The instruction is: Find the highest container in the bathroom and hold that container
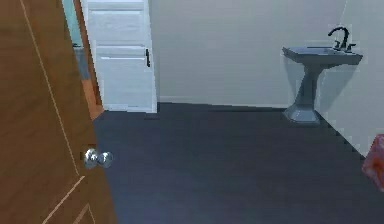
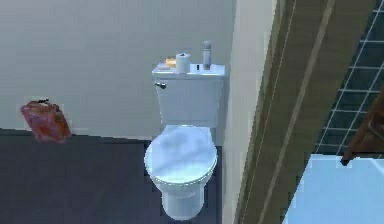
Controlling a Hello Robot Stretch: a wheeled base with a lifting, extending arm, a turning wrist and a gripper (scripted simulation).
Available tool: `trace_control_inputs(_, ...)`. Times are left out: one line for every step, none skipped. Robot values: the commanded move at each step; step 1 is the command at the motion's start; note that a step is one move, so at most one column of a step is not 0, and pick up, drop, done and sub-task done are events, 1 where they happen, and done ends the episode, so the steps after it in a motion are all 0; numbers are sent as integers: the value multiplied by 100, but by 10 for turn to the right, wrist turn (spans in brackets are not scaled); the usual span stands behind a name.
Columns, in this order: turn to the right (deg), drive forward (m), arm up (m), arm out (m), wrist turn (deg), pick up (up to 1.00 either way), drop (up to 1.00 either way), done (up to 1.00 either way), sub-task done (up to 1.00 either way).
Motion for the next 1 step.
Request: trace_control_inputs(450, 0, 0, 0, 0, 0, 0, 0, 0)
